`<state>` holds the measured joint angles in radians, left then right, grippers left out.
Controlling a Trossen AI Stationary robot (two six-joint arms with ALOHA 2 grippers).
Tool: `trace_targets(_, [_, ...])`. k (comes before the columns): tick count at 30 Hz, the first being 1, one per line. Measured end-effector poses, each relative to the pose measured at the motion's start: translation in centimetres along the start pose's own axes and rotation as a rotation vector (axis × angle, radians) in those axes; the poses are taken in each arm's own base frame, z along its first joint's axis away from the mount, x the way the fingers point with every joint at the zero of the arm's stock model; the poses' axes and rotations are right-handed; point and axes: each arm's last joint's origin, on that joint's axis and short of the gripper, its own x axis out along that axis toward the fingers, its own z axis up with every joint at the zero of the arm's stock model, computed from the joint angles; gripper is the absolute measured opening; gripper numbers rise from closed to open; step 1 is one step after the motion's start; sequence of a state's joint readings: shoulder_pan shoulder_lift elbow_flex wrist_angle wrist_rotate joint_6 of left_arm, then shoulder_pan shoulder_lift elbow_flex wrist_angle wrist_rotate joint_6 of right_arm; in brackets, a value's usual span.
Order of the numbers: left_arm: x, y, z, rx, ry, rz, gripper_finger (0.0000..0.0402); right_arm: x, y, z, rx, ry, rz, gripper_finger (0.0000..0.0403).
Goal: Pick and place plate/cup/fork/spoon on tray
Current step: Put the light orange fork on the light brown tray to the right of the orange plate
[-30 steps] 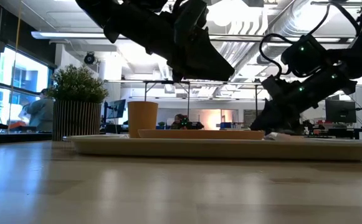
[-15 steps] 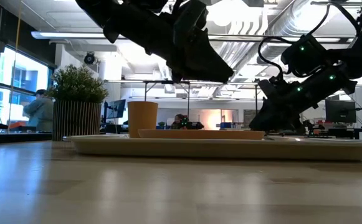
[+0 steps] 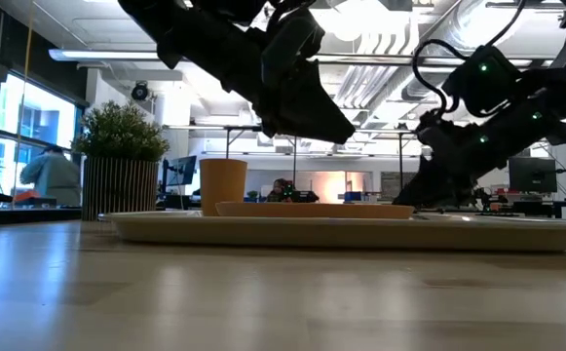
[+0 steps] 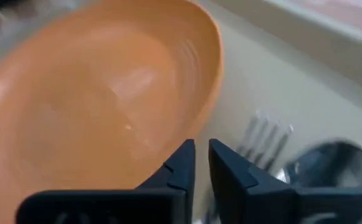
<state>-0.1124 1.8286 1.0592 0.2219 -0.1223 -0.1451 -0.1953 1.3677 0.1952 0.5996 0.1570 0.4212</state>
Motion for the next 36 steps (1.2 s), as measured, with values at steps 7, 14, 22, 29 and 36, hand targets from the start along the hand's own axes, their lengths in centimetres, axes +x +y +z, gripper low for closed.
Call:
trace_targets(7, [0.0,-0.1,0.2,-0.001,-0.020,-0.005,0.0113,0.2,1.3,-0.2,-0.092,0.115,-0.082,0.0004])
trace_targets(14, [0.0,0.0,0.2,-0.004,-0.023,0.001,0.0113,0.0,3.8,1.6,-0.232,0.317,-0.254,0.0001])
trace_targets(22, [0.0,0.0,0.1,-0.003,-0.015,0.000,0.0113,-1.0,5.3,3.4,-0.190,0.462,-0.298,0.0000])
trace_targets(29, [0.0,-0.4,0.1,0.002,-0.010,-0.009,0.0113,-1.2,5.2,2.4,-0.143,0.521,-0.269,0.0000])
trace_targets(36, [0.0,-0.4,0.1,0.003,-0.010,-0.009,0.0113,-1.5,5.7,1.6,-0.139,0.547,-0.248,0.0000])
